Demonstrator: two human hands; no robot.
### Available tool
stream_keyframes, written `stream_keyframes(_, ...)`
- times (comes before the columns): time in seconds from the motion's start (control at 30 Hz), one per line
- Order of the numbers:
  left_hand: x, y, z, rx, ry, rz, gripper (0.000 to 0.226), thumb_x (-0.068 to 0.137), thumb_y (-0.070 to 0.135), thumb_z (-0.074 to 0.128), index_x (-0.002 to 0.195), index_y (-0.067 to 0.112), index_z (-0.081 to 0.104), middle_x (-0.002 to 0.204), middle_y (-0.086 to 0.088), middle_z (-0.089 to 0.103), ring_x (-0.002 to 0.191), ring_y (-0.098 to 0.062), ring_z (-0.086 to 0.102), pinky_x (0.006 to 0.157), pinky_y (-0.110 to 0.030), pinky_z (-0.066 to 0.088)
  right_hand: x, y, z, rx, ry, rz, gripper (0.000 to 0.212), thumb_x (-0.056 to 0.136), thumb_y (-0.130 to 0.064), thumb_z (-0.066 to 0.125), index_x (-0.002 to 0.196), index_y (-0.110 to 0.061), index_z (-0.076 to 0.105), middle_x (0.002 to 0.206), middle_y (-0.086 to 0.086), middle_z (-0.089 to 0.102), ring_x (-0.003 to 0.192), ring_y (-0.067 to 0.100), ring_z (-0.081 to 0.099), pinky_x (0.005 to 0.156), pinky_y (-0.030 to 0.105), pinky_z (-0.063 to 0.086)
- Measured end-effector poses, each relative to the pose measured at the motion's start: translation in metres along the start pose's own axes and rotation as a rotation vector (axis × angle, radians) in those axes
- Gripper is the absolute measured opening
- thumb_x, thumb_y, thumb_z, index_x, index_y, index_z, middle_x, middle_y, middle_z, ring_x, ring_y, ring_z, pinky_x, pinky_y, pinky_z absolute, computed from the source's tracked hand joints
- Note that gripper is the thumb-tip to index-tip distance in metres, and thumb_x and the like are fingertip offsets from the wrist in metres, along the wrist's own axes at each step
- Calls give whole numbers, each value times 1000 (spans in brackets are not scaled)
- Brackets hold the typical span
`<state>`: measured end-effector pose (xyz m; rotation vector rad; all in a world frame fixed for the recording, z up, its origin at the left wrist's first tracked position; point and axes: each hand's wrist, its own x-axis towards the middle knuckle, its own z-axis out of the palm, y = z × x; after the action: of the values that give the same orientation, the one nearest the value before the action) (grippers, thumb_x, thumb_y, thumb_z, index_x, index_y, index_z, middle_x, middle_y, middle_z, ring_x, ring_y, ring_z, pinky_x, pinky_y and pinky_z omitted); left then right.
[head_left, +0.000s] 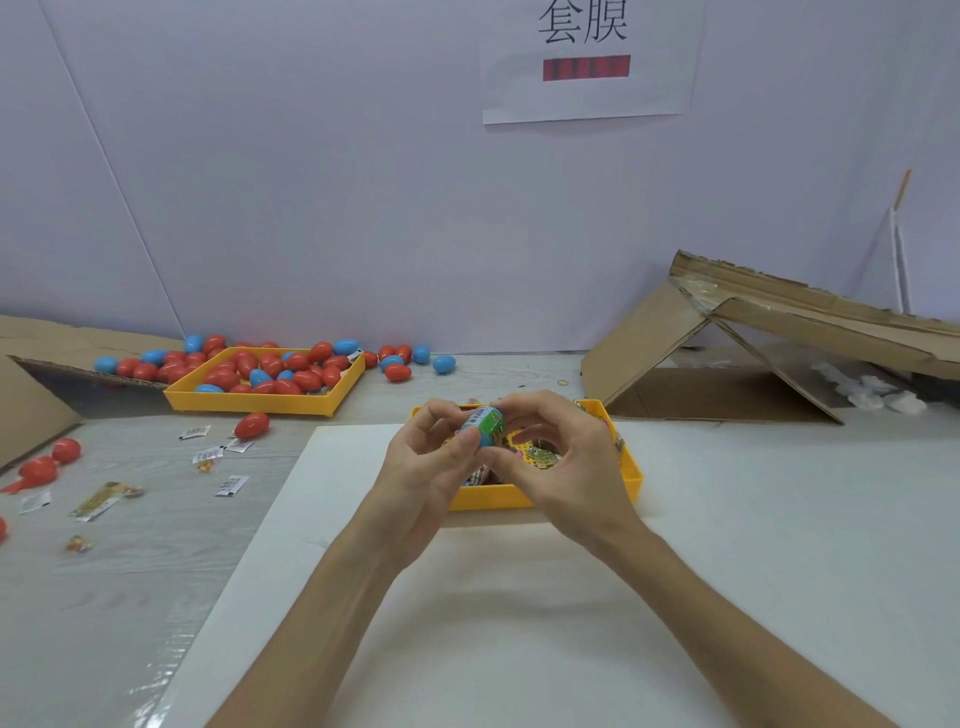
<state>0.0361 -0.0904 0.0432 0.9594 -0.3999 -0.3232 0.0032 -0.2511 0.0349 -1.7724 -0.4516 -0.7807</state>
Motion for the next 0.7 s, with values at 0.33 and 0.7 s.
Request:
stream_keyframes(0.33,0,-2,3,-68,-27,-43,27,81,9,70,104,21,76,114,-15,68,105,-29,70,77,-32,59,0,1,3,-101,26,-95,46,79,-23,82,119,-14,61,115,-4,61,109,15,62,83,23,55)
stream_keyframes(0.7,1,-9,6,-93,14,-54,89,46,34,102,122,5,66,124,-24,65,107,-31,69,83,-32,60,-2,-4,5,-188,-32,-130,29,89,-19,73,116,-13,68,98,-5,72,90,12,68,78,32,55)
